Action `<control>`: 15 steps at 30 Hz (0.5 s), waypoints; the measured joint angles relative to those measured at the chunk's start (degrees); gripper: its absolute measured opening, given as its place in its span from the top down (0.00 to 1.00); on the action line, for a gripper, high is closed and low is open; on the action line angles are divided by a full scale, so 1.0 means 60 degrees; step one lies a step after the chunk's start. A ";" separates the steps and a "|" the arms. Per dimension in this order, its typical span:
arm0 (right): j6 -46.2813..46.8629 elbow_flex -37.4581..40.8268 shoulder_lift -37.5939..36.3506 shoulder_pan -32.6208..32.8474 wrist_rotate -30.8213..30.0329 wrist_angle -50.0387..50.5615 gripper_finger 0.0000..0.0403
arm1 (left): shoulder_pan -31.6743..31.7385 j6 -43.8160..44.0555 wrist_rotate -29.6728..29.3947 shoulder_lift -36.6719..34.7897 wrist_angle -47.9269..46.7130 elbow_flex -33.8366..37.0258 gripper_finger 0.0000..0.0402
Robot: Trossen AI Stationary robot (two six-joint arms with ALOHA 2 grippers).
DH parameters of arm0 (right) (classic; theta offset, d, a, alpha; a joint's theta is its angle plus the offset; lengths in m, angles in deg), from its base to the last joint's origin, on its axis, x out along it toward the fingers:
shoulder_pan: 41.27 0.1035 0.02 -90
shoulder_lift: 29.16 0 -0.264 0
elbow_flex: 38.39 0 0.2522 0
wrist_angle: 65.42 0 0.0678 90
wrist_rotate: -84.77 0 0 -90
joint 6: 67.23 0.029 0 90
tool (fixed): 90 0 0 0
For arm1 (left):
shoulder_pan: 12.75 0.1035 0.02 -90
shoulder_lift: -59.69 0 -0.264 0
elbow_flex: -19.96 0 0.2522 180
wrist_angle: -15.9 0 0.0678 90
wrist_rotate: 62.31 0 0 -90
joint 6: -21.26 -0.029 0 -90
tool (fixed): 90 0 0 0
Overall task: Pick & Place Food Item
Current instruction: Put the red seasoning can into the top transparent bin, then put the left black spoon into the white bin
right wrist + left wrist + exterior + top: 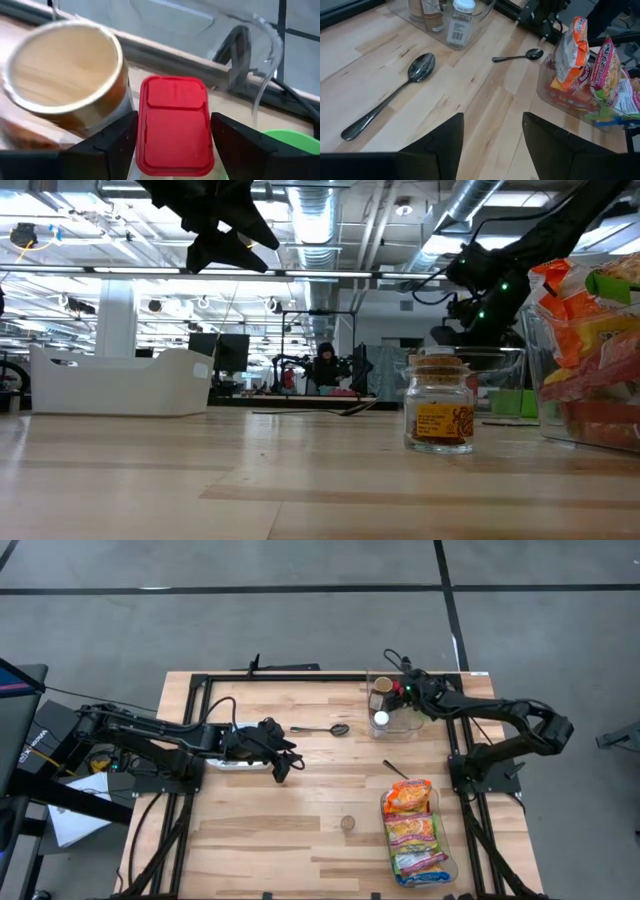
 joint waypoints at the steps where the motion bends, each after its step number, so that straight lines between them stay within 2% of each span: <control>1: -0.0003 0.0000 -0.0121 -0.0002 0.0000 0.0027 0.40 | 0.0000 0.0000 0.0000 0.0000 0.0000 0.0000 0.52; 11: -0.0245 -0.0004 -0.2165 -0.0270 -0.0028 0.0622 0.39 | -0.0001 -0.0004 0.0004 0.0000 0.0017 0.0000 0.52; 15: -0.0466 -0.0004 -0.3370 -0.0187 0.0570 0.0732 0.39 | -0.0004 -0.0071 0.0000 0.0000 0.0151 0.0000 0.52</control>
